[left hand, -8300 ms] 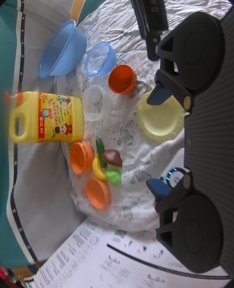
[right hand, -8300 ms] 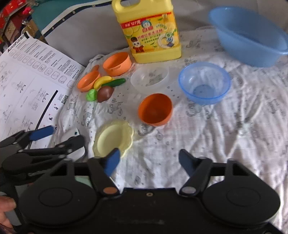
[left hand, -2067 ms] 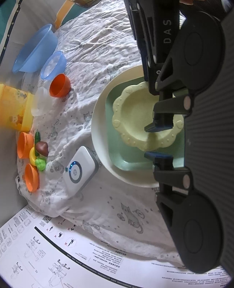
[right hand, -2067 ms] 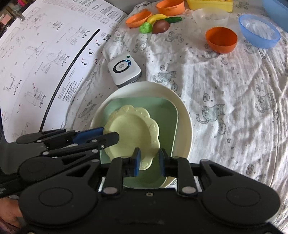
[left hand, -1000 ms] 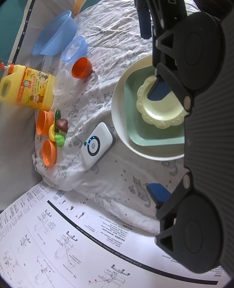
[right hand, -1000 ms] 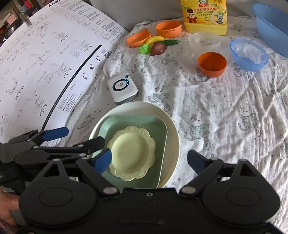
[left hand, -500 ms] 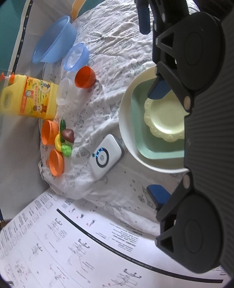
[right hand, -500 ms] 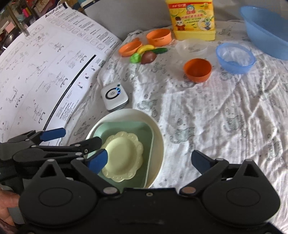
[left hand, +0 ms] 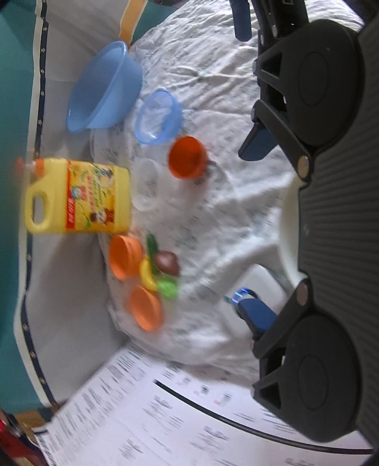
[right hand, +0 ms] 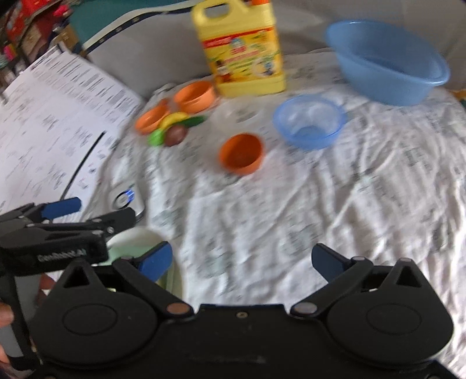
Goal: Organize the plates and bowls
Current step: 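Move the right gripper to the small blue bowl and grasp its rim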
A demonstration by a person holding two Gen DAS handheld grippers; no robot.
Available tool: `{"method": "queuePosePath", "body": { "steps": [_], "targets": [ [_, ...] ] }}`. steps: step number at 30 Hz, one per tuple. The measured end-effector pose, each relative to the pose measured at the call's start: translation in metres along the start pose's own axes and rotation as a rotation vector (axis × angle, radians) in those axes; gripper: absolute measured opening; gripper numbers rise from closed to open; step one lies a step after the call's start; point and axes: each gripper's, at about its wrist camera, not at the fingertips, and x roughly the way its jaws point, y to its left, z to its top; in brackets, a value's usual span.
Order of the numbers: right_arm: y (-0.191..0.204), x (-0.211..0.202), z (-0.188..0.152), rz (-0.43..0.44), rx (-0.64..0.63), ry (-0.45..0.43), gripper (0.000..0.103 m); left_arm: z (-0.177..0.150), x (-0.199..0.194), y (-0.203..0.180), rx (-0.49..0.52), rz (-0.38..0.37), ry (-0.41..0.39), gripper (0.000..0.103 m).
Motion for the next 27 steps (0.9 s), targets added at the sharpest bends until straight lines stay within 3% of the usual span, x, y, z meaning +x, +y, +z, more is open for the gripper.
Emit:
{"method": "queuePosePath", "body": {
  "steps": [13,24,27],
  "targets": [
    [-0.069,0.028,0.065,-0.096,0.104,-0.052,0.103,0.071,0.067,-0.060,0.068,-0.059,-0.020,0.103],
    [-0.114,0.057,0.108,-0.144,0.177,-0.106,0.103,0.095,0.122,-0.094,0.036,-0.080,0.007,0.102],
    [-0.120,0.064,0.110,-0.154,0.180,-0.125,0.103,0.100,0.134,-0.099,0.035,-0.091,0.017,0.096]
  ]
}}
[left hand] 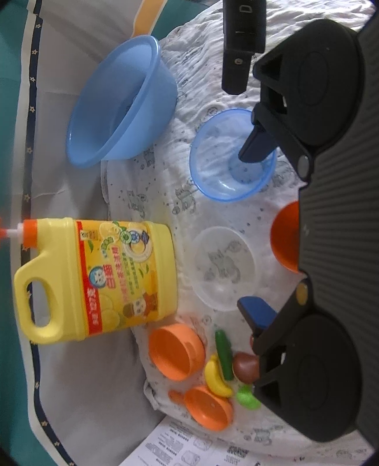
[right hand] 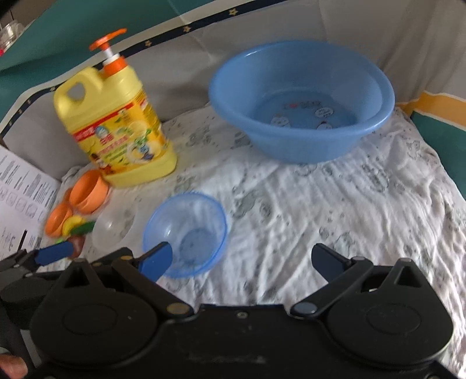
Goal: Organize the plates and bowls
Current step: 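Move the right gripper to the small blue bowl and grasp its rim, then carry the blue bowl beside the plate stack, lower it, open the right gripper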
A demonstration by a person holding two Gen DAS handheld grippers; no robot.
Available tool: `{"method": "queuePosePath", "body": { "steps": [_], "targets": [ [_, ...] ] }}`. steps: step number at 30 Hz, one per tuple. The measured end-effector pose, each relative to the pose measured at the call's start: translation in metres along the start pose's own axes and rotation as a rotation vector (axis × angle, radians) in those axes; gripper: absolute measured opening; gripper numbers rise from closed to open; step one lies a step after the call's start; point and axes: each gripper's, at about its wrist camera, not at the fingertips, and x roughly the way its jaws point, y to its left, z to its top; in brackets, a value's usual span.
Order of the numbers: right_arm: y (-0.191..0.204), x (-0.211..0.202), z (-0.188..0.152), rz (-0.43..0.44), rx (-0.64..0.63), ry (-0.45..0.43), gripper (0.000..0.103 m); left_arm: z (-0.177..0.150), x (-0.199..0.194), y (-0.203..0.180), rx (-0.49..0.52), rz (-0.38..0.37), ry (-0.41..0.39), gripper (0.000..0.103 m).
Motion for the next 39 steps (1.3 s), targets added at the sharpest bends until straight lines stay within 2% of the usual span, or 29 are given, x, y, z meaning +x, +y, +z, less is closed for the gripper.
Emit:
{"method": "queuePosePath", "body": {
  "steps": [6,8,11,15,16,18,20,21,22,31,39],
  "targets": [
    [-0.008,0.020,0.005,0.029,0.043,0.000,0.090,0.003,0.017,-0.006,0.005,-0.028,0.020,0.086],
    [-0.009,0.028,0.005,0.036,0.045,0.006,0.085,0.002,0.022,-0.008,0.009,-0.035,0.034,0.074],
    [-0.010,0.037,0.006,0.062,0.048,0.020,0.072,0.000,0.029,-0.010,0.005,-0.051,0.053,0.062],
    [-0.007,0.046,0.008,0.078,0.038,0.038,0.044,0.001,0.037,-0.019,0.024,-0.064,0.064,0.057],
    [-0.007,0.049,0.008,0.086,0.040,0.050,0.037,0.001,0.039,-0.021,0.029,-0.068,0.071,0.052],
    [-0.006,0.056,0.008,0.088,0.039,0.068,0.029,0.001,0.043,-0.024,0.030,-0.080,0.087,0.045],
    [-0.004,0.059,0.007,0.088,0.033,0.070,0.019,0.001,0.046,-0.026,0.032,-0.092,0.098,0.030],
    [-0.003,0.059,0.006,0.093,0.032,0.073,0.010,0.001,0.047,-0.027,0.031,-0.100,0.105,0.026],
    [-0.002,0.060,0.006,0.098,0.031,0.077,0.008,0.001,0.048,-0.028,0.031,-0.108,0.112,0.019],
    [0.000,0.042,0.004,0.096,0.020,0.063,0.008,0.000,0.030,-0.030,0.043,-0.095,0.102,0.018],
    [0.001,-0.009,-0.004,0.112,0.010,0.041,0.008,-0.001,-0.014,-0.034,0.057,-0.092,0.082,0.018]
  ]
}}
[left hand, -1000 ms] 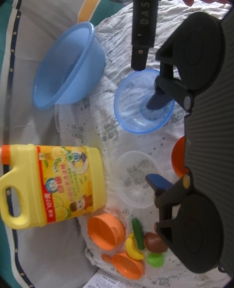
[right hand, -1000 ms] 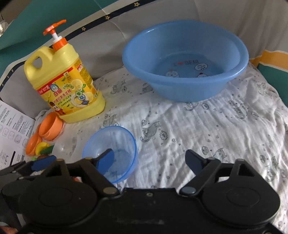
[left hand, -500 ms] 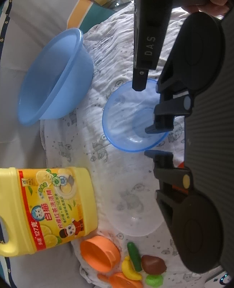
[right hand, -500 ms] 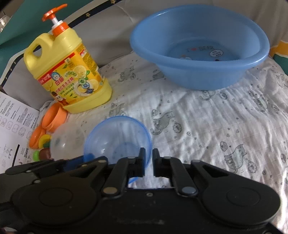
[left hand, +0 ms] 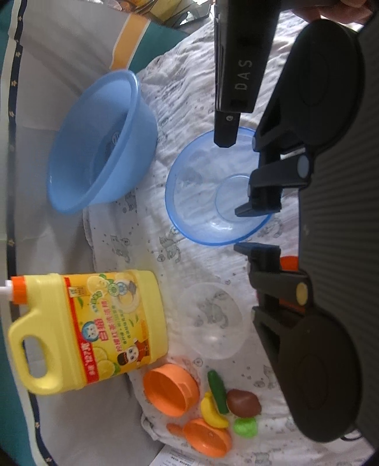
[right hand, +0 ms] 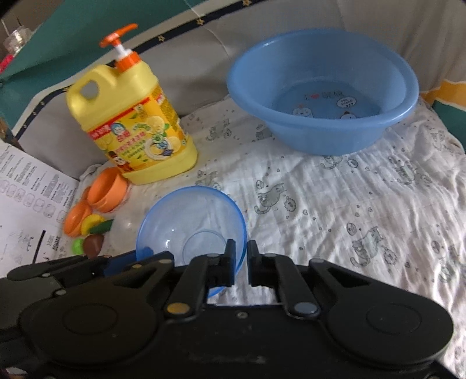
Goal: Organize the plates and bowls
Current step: 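Carry the blue bowl beside the plate stack, lower it, open the right gripper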
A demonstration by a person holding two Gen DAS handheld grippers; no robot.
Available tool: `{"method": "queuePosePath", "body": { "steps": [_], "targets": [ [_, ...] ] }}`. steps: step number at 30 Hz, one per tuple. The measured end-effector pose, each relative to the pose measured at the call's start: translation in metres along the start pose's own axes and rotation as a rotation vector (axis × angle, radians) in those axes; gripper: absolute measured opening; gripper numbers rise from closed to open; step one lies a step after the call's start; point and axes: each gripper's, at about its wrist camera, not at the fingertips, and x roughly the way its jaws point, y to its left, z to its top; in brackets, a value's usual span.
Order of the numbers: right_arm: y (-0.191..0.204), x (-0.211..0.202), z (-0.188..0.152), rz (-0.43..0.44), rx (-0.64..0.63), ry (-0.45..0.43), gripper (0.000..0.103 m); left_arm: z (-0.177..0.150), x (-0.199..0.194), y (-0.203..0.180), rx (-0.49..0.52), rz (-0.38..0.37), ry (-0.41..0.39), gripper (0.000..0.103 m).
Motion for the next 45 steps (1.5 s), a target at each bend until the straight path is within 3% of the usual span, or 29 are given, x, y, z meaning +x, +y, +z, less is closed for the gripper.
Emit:
{"method": "queuePosePath", "body": {
  "steps": [8,16,30,45],
  "targets": [
    [0.016,-0.056,-0.030,0.045,-0.058,0.003,0.008,-0.025,-0.058,0.002,0.011,-0.014,-0.002,0.018],
    [0.025,-0.083,-0.081,0.088,-0.105,0.071,0.009,-0.080,-0.103,0.006,0.004,-0.038,0.014,0.018],
    [0.010,-0.084,-0.157,0.083,-0.141,0.219,0.009,-0.171,-0.096,-0.006,-0.044,-0.079,0.166,0.018],
    [0.015,-0.077,-0.161,0.059,-0.180,0.233,0.010,-0.182,-0.085,-0.010,-0.032,-0.085,0.201,0.021]
  ]
}}
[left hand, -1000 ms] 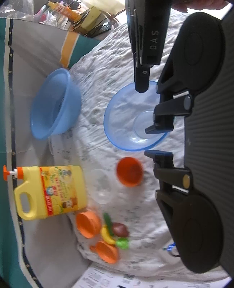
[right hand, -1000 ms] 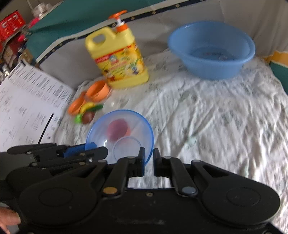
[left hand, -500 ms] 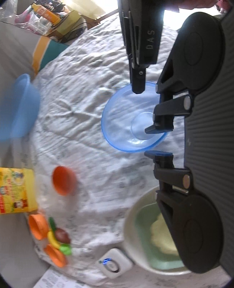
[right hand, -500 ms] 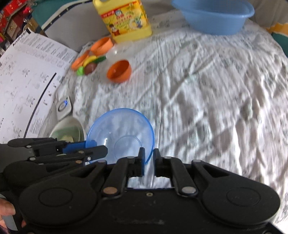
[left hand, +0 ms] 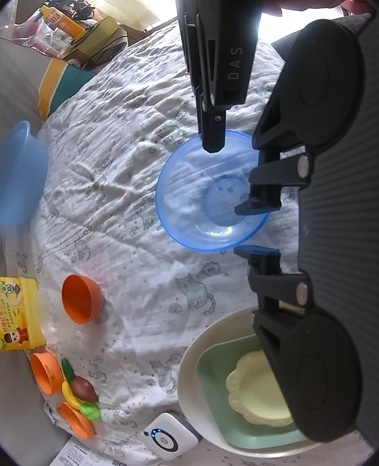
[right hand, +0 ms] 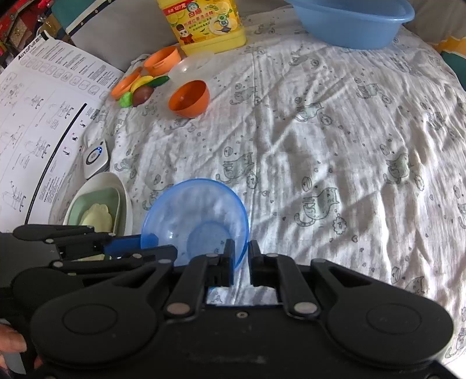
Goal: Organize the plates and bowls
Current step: 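Carry the blue bowl beside the plate stack, lower it, open the right gripper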
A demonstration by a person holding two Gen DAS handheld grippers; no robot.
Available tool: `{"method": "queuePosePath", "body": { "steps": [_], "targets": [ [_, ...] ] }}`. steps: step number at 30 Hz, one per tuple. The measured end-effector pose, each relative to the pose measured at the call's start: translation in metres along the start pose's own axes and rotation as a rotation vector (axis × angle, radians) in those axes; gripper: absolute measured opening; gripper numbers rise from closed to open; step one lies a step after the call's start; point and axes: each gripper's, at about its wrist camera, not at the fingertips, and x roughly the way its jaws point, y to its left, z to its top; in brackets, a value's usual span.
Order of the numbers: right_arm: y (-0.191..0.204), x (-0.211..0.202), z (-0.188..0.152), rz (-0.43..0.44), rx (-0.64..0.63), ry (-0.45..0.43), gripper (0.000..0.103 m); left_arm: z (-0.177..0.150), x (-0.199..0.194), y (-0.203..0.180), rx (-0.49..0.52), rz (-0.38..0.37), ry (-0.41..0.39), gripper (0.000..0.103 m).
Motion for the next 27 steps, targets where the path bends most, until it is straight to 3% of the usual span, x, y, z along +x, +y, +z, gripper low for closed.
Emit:
{"method": "queuePosePath", "body": {
  "steps": [6,7,8,10,13,18,27],
  "targets": [
    [0.000,0.002,0.003,0.003,-0.010,0.010,0.012,-0.001,0.003,0.001,-0.006,0.000,0.003,0.025],
    [-0.001,0.002,0.003,0.004,-0.006,0.012,0.019,-0.001,0.002,0.000,-0.004,0.006,0.000,0.033],
    [-0.002,0.002,0.004,0.005,-0.002,0.014,0.027,-0.001,0.002,0.000,-0.001,0.016,-0.004,0.049],
    [-0.004,-0.001,0.005,-0.004,-0.005,-0.002,0.061,0.000,-0.001,0.001,0.004,0.040,-0.023,0.068],
    [-0.002,-0.007,0.007,-0.025,-0.026,-0.033,0.079,0.000,-0.006,0.002,0.013,0.057,-0.048,0.076],
    [-0.003,-0.012,0.012,-0.034,-0.030,-0.052,0.094,0.001,-0.017,0.005,0.010,0.066,-0.085,0.090],
    [-0.002,-0.013,0.014,-0.042,-0.022,-0.062,0.101,0.003,-0.028,0.010,0.000,0.063,-0.126,0.101]
  ]
}}
